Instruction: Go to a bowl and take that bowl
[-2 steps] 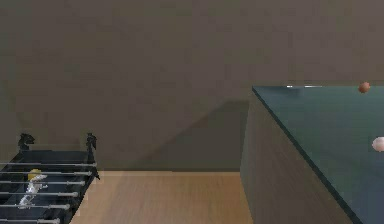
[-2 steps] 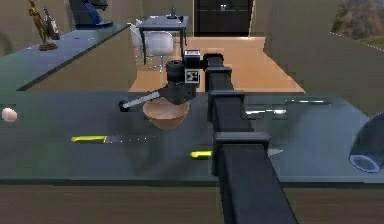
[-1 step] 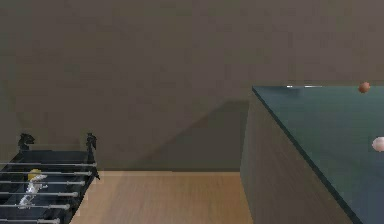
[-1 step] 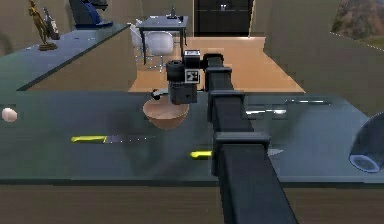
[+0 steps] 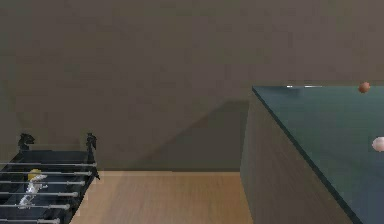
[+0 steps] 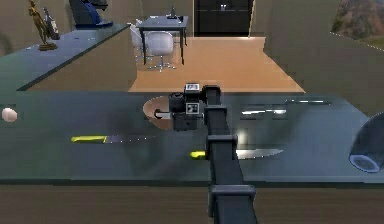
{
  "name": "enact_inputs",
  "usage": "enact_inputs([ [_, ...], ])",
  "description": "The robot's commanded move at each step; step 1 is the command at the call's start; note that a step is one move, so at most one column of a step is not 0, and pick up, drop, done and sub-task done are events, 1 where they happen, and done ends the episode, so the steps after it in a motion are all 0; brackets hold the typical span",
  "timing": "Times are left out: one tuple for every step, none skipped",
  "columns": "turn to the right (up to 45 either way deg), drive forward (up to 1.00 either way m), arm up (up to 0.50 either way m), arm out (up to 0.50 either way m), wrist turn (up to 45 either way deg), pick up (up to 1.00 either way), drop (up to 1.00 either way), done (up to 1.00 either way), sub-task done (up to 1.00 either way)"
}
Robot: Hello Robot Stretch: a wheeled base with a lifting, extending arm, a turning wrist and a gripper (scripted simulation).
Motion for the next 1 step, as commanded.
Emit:
enact_inputs([
  [0.0, 0.00, 0.00, 0.00, 0.0, 1.00, 0.00, 0.00, 0.00],
])
